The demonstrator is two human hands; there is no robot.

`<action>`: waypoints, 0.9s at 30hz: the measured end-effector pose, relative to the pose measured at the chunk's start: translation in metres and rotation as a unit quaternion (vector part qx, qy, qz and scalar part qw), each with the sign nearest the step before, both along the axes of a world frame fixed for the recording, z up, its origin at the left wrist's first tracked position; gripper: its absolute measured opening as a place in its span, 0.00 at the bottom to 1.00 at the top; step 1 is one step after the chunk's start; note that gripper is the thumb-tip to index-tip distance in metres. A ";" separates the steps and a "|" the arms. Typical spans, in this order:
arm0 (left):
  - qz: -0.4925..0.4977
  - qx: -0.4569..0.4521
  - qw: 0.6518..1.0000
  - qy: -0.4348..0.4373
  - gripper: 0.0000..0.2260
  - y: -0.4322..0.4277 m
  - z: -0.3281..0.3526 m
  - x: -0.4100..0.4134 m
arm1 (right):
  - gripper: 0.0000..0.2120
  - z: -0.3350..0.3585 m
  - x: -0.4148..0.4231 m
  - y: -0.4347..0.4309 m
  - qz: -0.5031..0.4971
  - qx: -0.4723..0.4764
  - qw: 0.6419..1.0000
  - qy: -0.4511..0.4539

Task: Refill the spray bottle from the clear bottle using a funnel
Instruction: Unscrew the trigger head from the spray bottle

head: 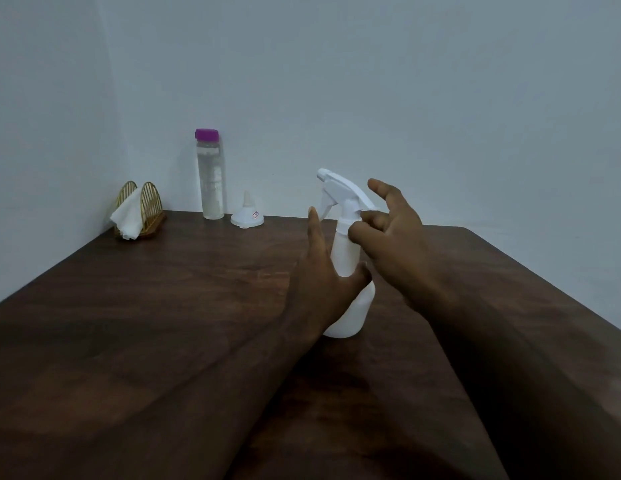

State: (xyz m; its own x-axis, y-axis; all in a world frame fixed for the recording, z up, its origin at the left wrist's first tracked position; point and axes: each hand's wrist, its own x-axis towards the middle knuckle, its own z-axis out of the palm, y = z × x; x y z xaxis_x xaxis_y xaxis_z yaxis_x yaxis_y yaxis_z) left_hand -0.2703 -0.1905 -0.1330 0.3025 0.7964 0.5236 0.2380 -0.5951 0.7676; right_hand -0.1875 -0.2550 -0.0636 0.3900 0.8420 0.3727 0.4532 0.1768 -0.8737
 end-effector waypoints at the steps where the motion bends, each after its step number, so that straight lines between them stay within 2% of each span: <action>1: 0.000 0.002 1.000 0.000 0.51 0.001 0.000 0.001 | 0.36 -0.001 0.000 0.001 -0.003 -0.004 1.000 0.007; 5: 0.004 0.010 1.000 -0.010 0.49 0.001 0.001 0.001 | 0.36 -0.001 -0.003 0.004 -0.047 0.009 0.999 0.015; 11: 0.005 0.002 1.000 -0.008 0.48 -0.001 0.001 -0.001 | 0.27 0.009 -0.001 0.003 -0.008 -0.020 1.000 -0.006; 16: 0.005 -0.003 1.000 -0.013 0.49 -0.002 0.002 -0.003 | 0.13 0.016 -0.003 0.007 -0.034 -0.014 0.995 -0.096; 21: 0.011 -0.027 1.000 -0.006 0.52 0.002 -0.002 -0.004 | 0.09 0.050 0.017 0.004 0.030 0.019 0.999 0.020; 23: -0.001 -0.013 1.000 -0.008 0.47 0.002 -0.001 -0.006 | 0.11 0.064 0.030 -0.001 0.019 0.047 0.997 0.061; 26: 0.013 0.085 0.996 -0.031 0.24 0.002 -0.002 -0.008 | 0.20 0.064 0.053 -0.012 -0.015 0.073 0.991 0.110; 27: 0.019 0.107 0.993 -0.046 0.19 0.002 -0.002 -0.008 | 0.22 0.060 0.061 -0.017 -0.025 0.079 0.988 0.127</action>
